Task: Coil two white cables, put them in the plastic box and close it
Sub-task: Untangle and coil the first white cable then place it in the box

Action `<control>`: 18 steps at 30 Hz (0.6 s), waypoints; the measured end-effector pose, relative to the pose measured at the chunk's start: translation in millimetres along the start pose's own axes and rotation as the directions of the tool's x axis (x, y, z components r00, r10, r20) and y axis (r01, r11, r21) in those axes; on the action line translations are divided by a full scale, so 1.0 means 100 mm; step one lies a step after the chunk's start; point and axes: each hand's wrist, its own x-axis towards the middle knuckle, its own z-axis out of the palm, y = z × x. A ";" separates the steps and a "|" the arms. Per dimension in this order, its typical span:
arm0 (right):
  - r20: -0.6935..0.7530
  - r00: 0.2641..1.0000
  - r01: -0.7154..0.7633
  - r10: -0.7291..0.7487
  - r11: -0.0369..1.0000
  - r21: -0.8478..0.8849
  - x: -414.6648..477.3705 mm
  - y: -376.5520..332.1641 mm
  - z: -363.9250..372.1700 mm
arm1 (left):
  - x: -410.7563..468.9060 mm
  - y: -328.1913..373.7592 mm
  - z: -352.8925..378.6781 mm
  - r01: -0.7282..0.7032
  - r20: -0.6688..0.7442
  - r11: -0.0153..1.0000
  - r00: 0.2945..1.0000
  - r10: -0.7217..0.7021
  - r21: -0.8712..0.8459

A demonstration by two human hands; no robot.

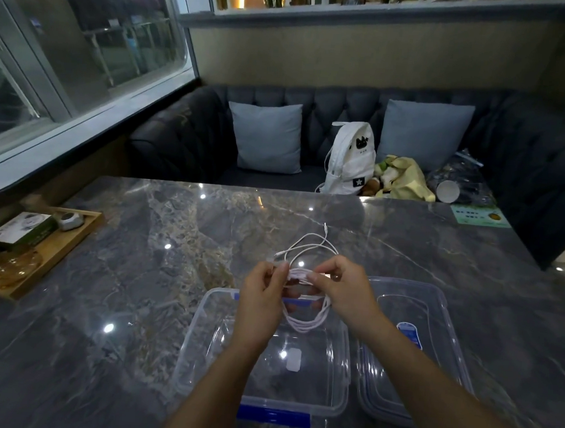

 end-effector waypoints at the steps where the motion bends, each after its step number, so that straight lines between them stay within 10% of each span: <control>1: 0.000 1.000 -0.024 0.024 0.999 0.034 0.01 0.00 0.00 | 0.01 -0.01 -0.01 0.020 -0.006 1.000 1.000 -0.020 -0.012; 7: 0.065 0.988 -0.152 0.142 0.971 0.183 0.03 0.00 -0.04 | 0.07 -0.12 -0.15 0.140 0.028 0.989 0.990 -0.139 -0.040; 13: -0.009 1.000 -0.023 0.021 0.990 -0.142 0.08 0.03 -0.02 | 0.07 -0.22 -0.21 0.269 -0.114 0.955 0.960 -0.255 0.127; 18: -0.003 0.980 0.188 -0.199 0.931 -0.311 0.06 0.04 0.05 | 0.03 -0.17 -0.34 0.747 0.261 0.627 0.664 -0.700 -0.220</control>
